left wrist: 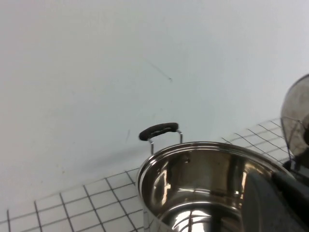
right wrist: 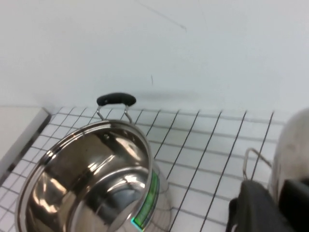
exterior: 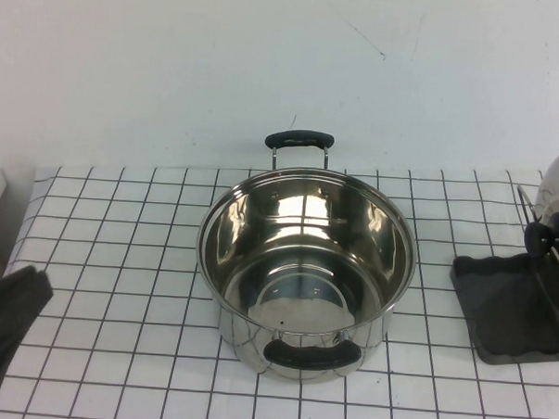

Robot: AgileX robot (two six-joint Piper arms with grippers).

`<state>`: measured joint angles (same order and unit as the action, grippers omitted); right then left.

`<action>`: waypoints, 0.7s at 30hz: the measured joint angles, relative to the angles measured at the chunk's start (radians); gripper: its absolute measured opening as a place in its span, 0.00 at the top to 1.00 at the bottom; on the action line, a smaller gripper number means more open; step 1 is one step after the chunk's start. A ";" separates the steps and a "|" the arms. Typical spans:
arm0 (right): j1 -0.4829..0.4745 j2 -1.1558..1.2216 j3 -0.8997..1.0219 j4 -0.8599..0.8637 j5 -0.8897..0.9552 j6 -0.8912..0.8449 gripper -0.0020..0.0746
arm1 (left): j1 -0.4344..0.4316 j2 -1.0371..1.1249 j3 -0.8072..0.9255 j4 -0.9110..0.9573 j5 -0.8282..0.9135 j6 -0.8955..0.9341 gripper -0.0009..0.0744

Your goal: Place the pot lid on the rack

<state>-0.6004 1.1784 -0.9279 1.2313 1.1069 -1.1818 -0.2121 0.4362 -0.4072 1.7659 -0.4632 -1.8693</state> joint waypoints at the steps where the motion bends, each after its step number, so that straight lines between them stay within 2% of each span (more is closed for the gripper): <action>1: 0.000 -0.030 0.000 0.000 -0.004 -0.004 0.86 | 0.000 -0.028 0.026 0.000 0.018 -0.018 0.99; 6: 0.023 -0.181 0.000 -0.002 -0.053 -0.051 0.95 | 0.000 -0.210 0.166 0.000 0.031 -0.119 0.99; 13: 0.145 -0.369 0.099 0.032 -0.082 -0.164 0.97 | 0.000 -0.348 0.251 0.000 0.048 -0.162 0.99; 21: 0.254 -0.584 0.350 0.151 -0.128 -0.373 0.98 | 0.000 -0.320 0.256 -0.019 0.350 -0.039 0.99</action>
<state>-0.3468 0.5939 -0.5777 1.3819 0.9791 -1.5546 -0.2121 0.1165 -0.1513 1.7466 -0.1136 -1.9085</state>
